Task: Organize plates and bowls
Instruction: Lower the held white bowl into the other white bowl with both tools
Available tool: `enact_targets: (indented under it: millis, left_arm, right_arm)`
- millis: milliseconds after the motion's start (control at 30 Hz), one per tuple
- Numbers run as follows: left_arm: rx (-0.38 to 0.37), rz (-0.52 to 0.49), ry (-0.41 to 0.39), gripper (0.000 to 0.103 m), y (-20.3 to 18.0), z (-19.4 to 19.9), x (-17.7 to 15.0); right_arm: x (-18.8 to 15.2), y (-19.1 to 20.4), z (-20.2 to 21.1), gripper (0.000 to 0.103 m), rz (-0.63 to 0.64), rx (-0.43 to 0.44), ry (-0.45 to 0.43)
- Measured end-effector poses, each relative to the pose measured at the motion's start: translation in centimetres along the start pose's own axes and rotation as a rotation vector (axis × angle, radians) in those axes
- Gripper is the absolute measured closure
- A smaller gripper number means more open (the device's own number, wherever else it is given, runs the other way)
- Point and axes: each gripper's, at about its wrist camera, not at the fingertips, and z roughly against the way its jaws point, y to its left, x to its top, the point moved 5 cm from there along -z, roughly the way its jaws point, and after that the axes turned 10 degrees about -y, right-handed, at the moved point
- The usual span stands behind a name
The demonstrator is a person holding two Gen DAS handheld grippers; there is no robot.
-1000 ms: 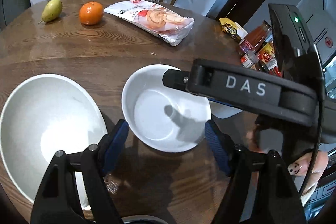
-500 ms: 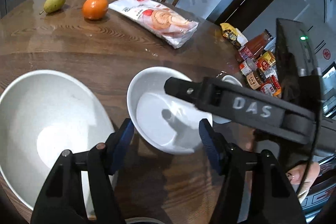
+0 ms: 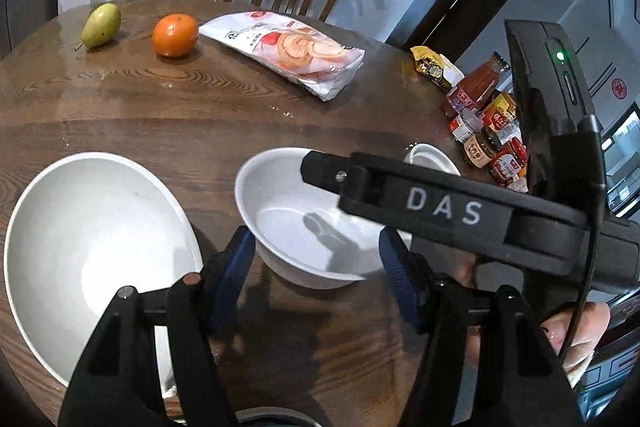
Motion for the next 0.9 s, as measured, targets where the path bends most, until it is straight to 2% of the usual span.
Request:
enact_targets:
  millis: [900]
  left_arm:
    - [0.074, -0.057, -0.121, 0.039, -0.2, 4.4, 1.5]
  right_arm:
    - [0.6, 5.0, 5.0, 0.024, 0.144, 0.020, -0.165]
